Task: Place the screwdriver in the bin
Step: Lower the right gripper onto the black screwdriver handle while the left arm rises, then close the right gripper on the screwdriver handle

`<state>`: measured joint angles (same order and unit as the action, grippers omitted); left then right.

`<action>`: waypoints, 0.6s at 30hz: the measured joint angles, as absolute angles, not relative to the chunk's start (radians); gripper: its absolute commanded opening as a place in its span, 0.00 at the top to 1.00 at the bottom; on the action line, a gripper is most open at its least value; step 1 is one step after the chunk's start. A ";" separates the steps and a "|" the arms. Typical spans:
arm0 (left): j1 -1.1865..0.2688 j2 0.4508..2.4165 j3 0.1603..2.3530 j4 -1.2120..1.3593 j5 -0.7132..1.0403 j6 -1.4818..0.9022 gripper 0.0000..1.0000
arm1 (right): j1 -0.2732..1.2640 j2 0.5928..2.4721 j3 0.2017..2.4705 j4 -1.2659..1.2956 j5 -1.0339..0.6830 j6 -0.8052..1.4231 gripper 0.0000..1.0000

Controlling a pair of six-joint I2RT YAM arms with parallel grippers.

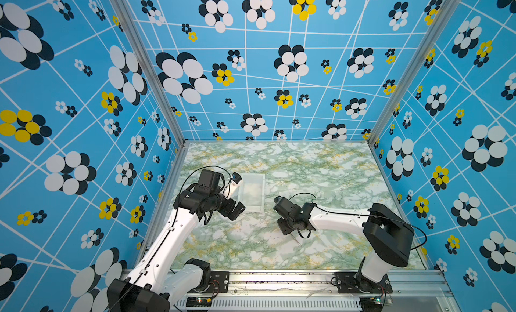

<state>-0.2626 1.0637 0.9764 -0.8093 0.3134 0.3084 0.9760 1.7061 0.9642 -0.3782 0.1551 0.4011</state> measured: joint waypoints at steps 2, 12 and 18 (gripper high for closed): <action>-0.263 1.063 0.976 -0.809 0.314 0.308 0.01 | 0.976 1.706 0.958 -0.377 0.155 0.402 0.57; -0.263 1.063 0.976 -0.810 0.315 0.308 0.01 | 0.982 1.705 0.937 -0.360 0.159 0.408 0.63; -0.263 1.064 0.978 -0.826 0.320 0.313 0.01 | 0.986 1.705 0.934 -0.355 0.168 0.415 0.69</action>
